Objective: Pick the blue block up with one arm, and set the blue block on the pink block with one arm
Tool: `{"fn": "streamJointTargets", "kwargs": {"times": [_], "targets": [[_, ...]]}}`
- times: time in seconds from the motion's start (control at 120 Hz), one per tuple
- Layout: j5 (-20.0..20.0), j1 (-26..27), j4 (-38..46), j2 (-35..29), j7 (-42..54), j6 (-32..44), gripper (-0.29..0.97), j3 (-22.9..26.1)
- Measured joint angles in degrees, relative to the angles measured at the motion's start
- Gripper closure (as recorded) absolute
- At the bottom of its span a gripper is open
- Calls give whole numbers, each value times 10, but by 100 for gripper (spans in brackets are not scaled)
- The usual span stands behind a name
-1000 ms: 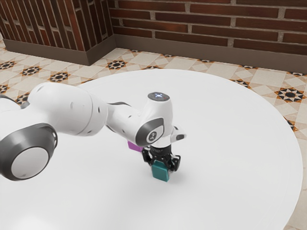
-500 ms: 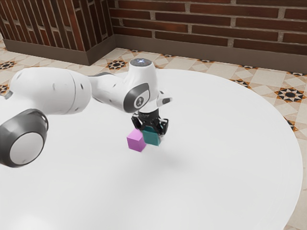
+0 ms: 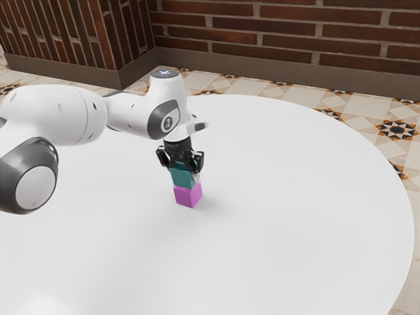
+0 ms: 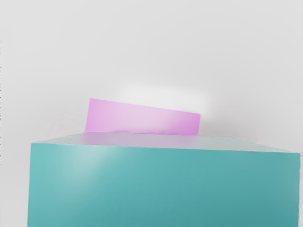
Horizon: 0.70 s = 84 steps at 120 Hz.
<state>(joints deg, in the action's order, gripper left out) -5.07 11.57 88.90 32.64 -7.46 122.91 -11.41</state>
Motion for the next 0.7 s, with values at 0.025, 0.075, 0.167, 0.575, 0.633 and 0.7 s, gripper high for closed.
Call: {"fn": "streamJointTargets", "kwargs": {"times": [0.025,0.075,0.167,0.575,0.633,0.7], "targets": [[0,-2,0,0,3,-1,34,0],[0,-4,0,1,9,-1,34,0],[-1,-5,-1,4,20,-3,28,1],[0,-4,-41,-3,62,-19,5,-4],[7,11,-40,-30,66,-31,4,-12],[13,81,-8,-89,70,-49,3,-72]]}}
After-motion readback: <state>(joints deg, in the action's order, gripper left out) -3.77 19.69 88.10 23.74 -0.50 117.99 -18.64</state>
